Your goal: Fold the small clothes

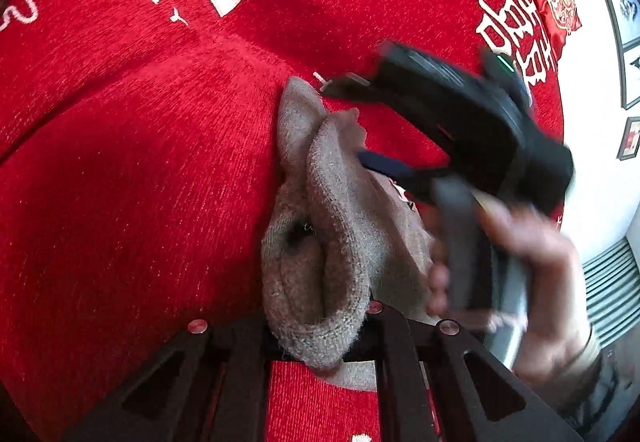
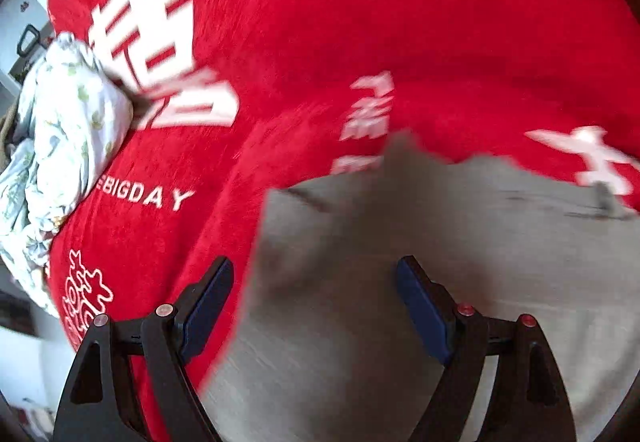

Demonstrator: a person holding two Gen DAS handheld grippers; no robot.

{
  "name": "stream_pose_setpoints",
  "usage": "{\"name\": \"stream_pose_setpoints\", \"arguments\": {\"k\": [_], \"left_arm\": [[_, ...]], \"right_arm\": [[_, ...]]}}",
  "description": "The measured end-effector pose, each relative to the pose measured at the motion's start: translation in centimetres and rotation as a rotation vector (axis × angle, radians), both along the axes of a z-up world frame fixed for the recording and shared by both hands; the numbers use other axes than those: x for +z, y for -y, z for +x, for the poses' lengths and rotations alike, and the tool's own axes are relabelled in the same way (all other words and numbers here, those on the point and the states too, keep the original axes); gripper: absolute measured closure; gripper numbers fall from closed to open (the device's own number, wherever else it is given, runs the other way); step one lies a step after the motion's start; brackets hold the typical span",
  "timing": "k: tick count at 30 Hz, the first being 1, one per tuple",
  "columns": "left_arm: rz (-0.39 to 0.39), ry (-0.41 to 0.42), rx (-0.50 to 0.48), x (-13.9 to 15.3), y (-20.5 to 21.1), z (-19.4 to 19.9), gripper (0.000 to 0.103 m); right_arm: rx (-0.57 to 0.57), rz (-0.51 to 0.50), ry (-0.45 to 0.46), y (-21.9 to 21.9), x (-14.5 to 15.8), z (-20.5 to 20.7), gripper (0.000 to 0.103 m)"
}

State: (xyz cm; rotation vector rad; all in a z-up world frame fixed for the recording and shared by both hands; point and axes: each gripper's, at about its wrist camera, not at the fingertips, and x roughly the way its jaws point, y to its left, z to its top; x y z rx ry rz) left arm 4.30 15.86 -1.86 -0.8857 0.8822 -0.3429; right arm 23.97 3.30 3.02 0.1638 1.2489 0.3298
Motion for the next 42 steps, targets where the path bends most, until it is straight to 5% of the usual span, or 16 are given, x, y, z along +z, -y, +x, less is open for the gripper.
{"name": "stream_pose_setpoints", "arguments": {"k": [6,8,10,12,19,27,36,42], "left_arm": [[-0.026,-0.026,-0.005,-0.5,-0.3,0.5,0.092],[-0.015,-0.028,-0.004,-0.5,-0.2,0.6,0.092],[0.008,-0.026,-0.003,-0.3,0.0,0.6,0.092],[0.036,-0.020,-0.005,0.0,0.2,0.5,0.092],[0.146,0.033,-0.049,1.6,1.5,0.2,0.094],[-0.032,0.049,-0.057,2.0,0.7,0.4,0.094],[-0.088,0.087,-0.069,3.0,1.7,0.0,0.094],[-0.038,0.098,-0.048,4.3,3.3,-0.5,0.094]], "right_arm": [[0.171,-0.402,0.099,-6.7,-2.4,0.5,0.016],[0.168,-0.403,0.100,-6.7,-2.4,0.6,0.020],[0.140,-0.425,0.114,-6.1,-2.0,0.8,0.054],[0.134,-0.444,0.122,-5.2,-1.8,0.6,0.073],[0.081,-0.278,0.107,-2.3,-0.6,0.7,0.080],[0.001,-0.025,0.093,1.4,0.9,0.9,0.081],[-0.033,0.138,0.100,6.0,3.7,1.0,0.081],[-0.053,0.201,0.102,9.5,5.1,0.3,0.081]]}}
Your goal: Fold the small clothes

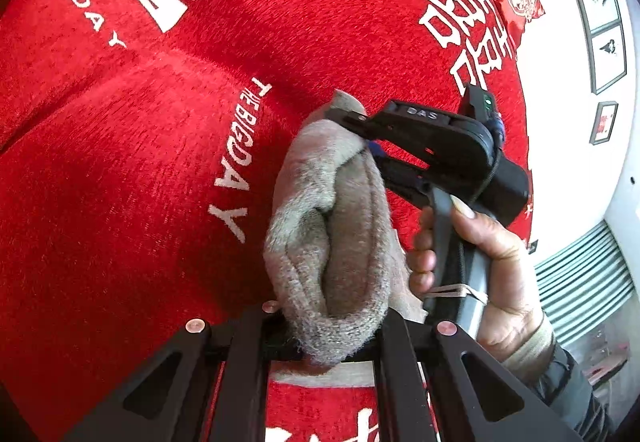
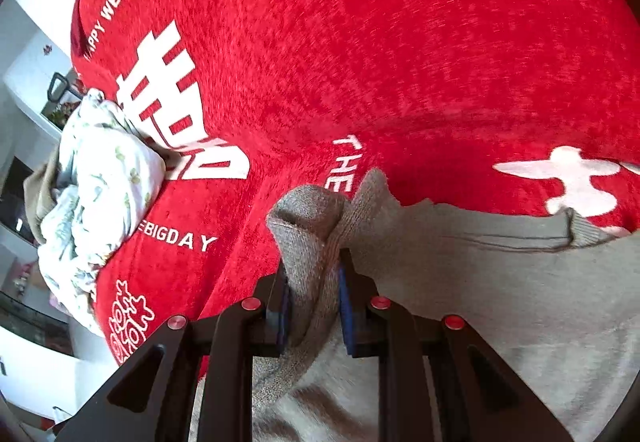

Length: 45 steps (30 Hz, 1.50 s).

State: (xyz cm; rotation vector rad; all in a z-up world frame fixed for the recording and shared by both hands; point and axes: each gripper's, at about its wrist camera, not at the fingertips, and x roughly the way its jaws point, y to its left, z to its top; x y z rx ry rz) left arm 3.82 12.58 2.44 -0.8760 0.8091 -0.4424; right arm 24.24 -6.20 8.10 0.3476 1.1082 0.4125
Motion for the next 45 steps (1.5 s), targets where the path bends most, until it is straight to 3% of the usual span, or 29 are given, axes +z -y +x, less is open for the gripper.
{"name": "stream_pose_setpoints", "arguments": {"k": [7,14,32,45], "left_arm": [[0.138,0.024,0.004,3.1,3.5,-1.2,0.094],[0.268,0.049,-0.055,5.6,8.8,-2.0,0.094],[0.466,0.049,-0.159,6.0,17.3,-2.0,0.094],[0.541,0.050,-0.209,6.3,21.2,-2.2,0.094]], "right_arm": [[-0.015,0.042,0.022,3.2,1.8,-1.1,0.081],[-0.049,0.096,0.040,6.7,3.5,-1.9,0.081],[-0.103,0.143,0.053,14.2,3.9,-3.6,0.081],[-0.112,0.149,0.068,17.6,4.2,-4.7,0.081]]}}
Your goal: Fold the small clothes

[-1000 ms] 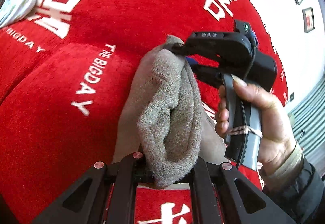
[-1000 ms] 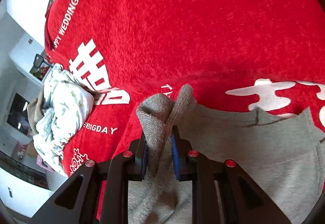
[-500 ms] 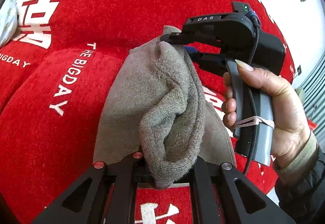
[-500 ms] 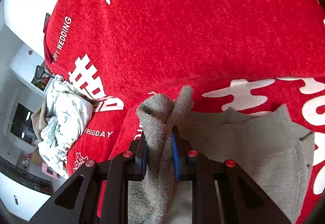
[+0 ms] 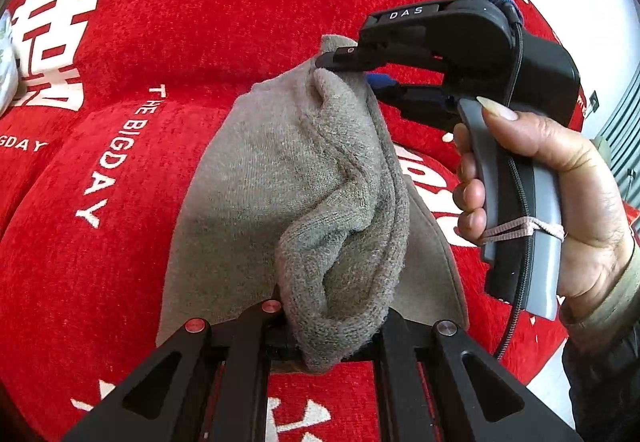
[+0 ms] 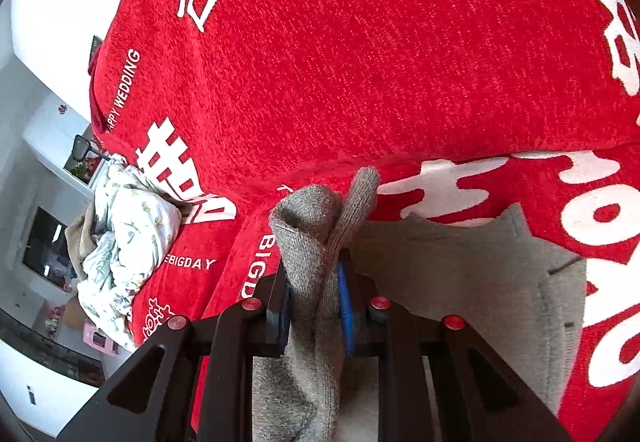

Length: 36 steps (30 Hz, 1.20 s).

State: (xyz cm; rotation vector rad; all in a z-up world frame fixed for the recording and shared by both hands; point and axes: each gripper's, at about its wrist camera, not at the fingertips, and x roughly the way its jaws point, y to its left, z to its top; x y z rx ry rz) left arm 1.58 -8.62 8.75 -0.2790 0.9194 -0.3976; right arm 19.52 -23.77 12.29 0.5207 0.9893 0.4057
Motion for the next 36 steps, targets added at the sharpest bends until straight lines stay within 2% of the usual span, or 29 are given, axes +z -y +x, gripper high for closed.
{"name": "stream_pose_setpoints", "arguments": {"k": [4,10,24,36], "left_arm": [[0.016,0.003,-0.014,0.0,1.0,0.1,0.094],[-0.007,-0.018,-0.034,-0.4,1.9,0.5,0.094],[0.070,-0.008,-0.108,-0.3,6.4,0.9,0.094],[0.128,-0.024,-0.165,-1.5,9.9,1.3,0.094]], "right_arm": [[-0.005,0.011,0.005,1.0,0.0,-0.4,0.081],[-0.025,0.023,0.011,3.0,0.0,-1.1,0.081],[-0.069,0.077,0.022,7.6,-1.0,-2.0,0.081],[-0.100,0.097,0.019,10.9,-2.0,-2.5,0.081]]}}
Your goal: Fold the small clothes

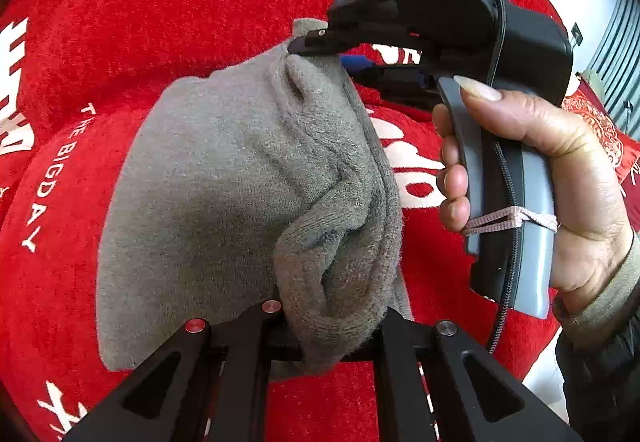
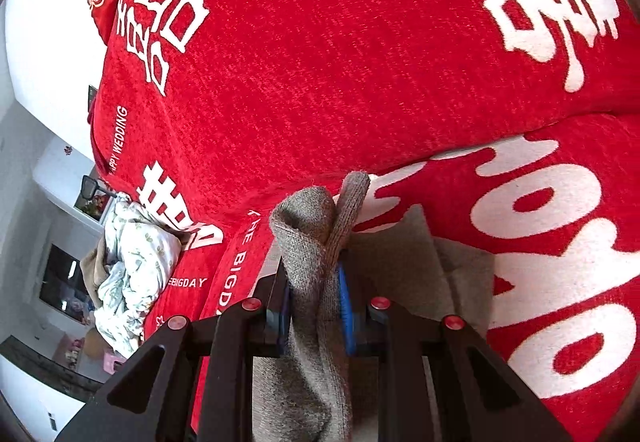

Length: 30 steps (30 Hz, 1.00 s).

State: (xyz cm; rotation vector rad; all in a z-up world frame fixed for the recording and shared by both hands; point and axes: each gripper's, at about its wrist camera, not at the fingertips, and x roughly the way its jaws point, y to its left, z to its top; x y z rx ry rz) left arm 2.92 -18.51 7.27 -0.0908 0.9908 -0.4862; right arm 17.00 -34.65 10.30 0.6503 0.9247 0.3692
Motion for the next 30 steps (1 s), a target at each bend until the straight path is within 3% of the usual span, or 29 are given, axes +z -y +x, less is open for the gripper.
{"name": "stream_pose_setpoints", "arguments": {"k": [30], "left_arm": [[0.140,0.000,-0.054,-3.3,3.6,0.4,0.094]], "right_arm": [[-0.044,0.060,-0.063,3.5,-5.5,-0.1,0.081]]}}
